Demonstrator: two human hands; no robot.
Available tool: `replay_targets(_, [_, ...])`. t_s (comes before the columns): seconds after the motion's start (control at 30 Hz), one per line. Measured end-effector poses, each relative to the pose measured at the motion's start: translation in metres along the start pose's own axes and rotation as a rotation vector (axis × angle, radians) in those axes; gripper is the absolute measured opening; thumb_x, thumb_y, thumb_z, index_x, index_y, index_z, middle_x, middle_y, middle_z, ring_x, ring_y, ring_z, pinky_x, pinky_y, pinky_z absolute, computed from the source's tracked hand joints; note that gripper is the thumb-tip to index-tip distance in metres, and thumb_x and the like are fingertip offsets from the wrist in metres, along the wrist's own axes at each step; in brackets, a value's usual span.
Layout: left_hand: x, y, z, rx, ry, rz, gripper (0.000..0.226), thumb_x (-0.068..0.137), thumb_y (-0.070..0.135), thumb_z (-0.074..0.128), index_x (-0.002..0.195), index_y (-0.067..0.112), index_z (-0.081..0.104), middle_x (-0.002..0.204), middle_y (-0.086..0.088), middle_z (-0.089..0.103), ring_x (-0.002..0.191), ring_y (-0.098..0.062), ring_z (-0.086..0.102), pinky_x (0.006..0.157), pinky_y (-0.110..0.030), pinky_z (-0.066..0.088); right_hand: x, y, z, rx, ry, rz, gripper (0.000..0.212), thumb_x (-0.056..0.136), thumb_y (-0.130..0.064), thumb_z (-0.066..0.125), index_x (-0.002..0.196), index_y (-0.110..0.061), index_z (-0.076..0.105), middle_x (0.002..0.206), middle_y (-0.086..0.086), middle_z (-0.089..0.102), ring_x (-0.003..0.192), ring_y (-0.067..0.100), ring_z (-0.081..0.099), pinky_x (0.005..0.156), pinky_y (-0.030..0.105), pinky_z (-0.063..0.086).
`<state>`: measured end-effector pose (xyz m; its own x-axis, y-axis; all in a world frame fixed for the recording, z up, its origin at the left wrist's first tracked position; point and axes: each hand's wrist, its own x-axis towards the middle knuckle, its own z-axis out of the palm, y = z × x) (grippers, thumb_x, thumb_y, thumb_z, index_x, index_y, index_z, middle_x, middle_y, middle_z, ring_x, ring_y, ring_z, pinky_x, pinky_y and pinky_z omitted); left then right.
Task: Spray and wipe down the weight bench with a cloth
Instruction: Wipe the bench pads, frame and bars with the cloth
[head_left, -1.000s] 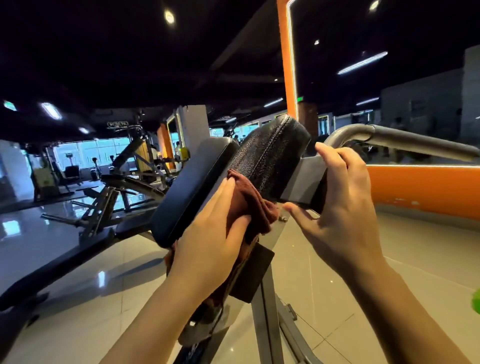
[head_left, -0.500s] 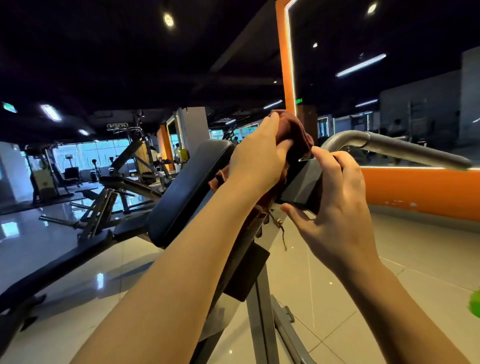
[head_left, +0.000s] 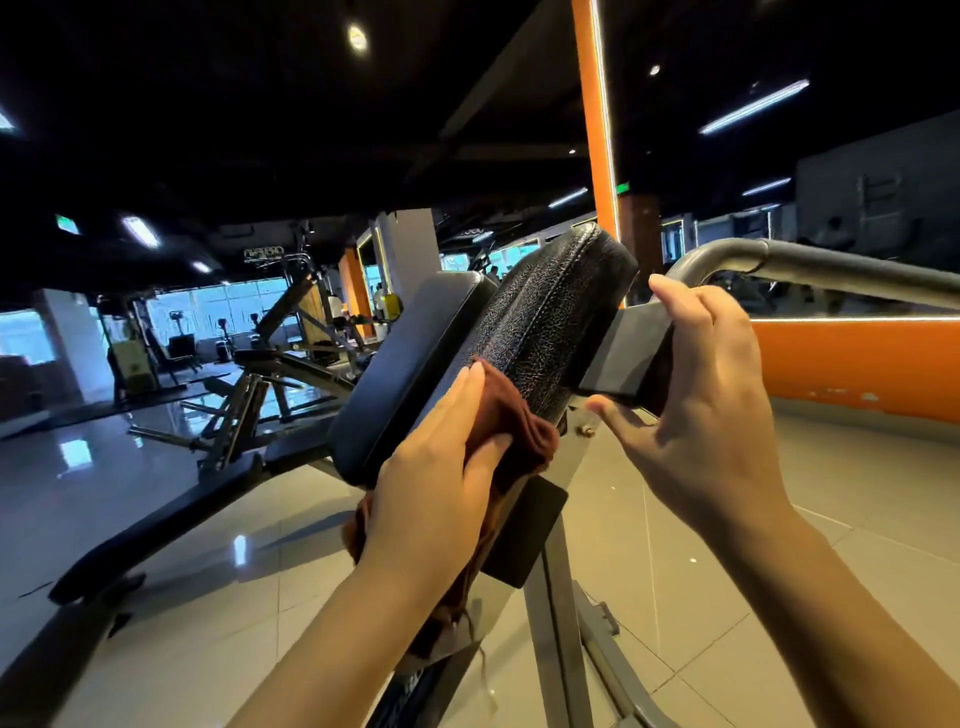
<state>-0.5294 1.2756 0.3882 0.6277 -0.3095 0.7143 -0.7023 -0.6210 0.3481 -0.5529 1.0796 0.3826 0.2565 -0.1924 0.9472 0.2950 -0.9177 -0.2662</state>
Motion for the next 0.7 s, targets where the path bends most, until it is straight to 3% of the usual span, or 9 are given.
replay_targets(0.1, [0.042, 0.020, 0.011, 0.038, 0.034, 0.081, 0.055, 0.099, 0.034, 0.049, 0.150, 0.029, 0.031, 0.136, 0.006, 0.056, 0.124, -0.013, 0.051, 0.101, -0.030, 0.039, 0.001, 0.005, -0.001, -0.017, 0.008, -0.006, 0.092, 0.068, -0.027, 0.084, 0.143, -0.018, 0.031, 0.140, 0.019, 0.038, 0.129, 0.033, 0.036, 0.099, 0.033, 0.032])
replay_targets(0.27, [0.125, 0.072, 0.027, 0.118, 0.024, 0.115, 0.044, 0.102, 0.032, 0.044, 0.144, 0.024, 0.036, 0.133, 0.001, 0.056, 0.120, -0.023, 0.053, 0.092, -0.034, 0.042, 0.001, 0.007, 0.003, -0.046, 0.014, 0.018, 0.095, 0.068, -0.027, 0.086, 0.144, -0.022, 0.029, 0.143, 0.016, 0.037, 0.130, 0.032, 0.037, 0.096, 0.031, 0.033])
replay_targets(0.33, [0.131, 0.076, 0.029, 0.119, 0.005, 0.125, 0.050, 0.102, 0.033, 0.044, 0.149, 0.021, 0.029, 0.141, 0.000, 0.050, 0.125, -0.024, 0.050, 0.097, -0.037, 0.043, 0.002, 0.008, 0.002, -0.049, 0.014, 0.020, 0.095, 0.068, -0.027, 0.086, 0.144, -0.023, 0.029, 0.144, 0.014, 0.037, 0.131, 0.031, 0.037, 0.096, 0.028, 0.031])
replay_targets(0.43, [0.115, 0.061, 0.024, 0.105, -0.016, 0.134, 0.059, 0.102, 0.036, 0.043, 0.154, 0.021, 0.018, 0.151, 0.000, 0.040, 0.133, -0.023, 0.044, 0.103, -0.038, 0.040, 0.001, 0.005, 0.000, -0.048, -0.006, 0.023, 0.094, 0.070, -0.029, 0.085, 0.145, -0.023, 0.028, 0.145, 0.014, 0.036, 0.132, 0.030, 0.036, 0.095, 0.029, 0.031])
replay_targets(0.53, [0.079, 0.035, 0.013, -0.013, -0.054, 0.111, 0.060, 0.102, 0.035, 0.041, 0.155, 0.025, 0.015, 0.152, 0.003, 0.038, 0.135, -0.017, 0.041, 0.104, -0.030, 0.035, -0.002, 0.000, -0.002, -0.066, -0.024, 0.006, 0.094, 0.070, -0.029, 0.085, 0.144, -0.022, 0.028, 0.145, 0.016, 0.036, 0.131, 0.031, 0.036, 0.093, 0.033, 0.035])
replay_targets(0.63, [0.024, 0.003, 0.004, -0.086, -0.081, 0.024, 0.059, 0.100, 0.037, 0.042, 0.153, 0.034, 0.017, 0.147, 0.010, 0.044, 0.133, -0.011, 0.042, 0.102, -0.023, 0.030, -0.002, 0.000, -0.006, -0.052, -0.029, 0.005, 0.095, 0.069, -0.029, 0.085, 0.145, -0.019, 0.030, 0.144, 0.016, 0.036, 0.131, 0.031, 0.035, 0.095, 0.033, 0.034])
replay_targets(0.7, [-0.010, -0.013, -0.002, -0.060, -0.105, -0.063, 0.063, 0.096, 0.042, 0.042, 0.153, 0.036, 0.015, 0.148, 0.011, 0.041, 0.134, -0.011, 0.041, 0.108, -0.028, 0.032, -0.002, 0.000, -0.006, -0.040, -0.034, 0.012, 0.095, 0.068, -0.028, 0.085, 0.145, -0.018, 0.031, 0.145, 0.016, 0.036, 0.132, 0.031, 0.035, 0.098, 0.033, 0.033])
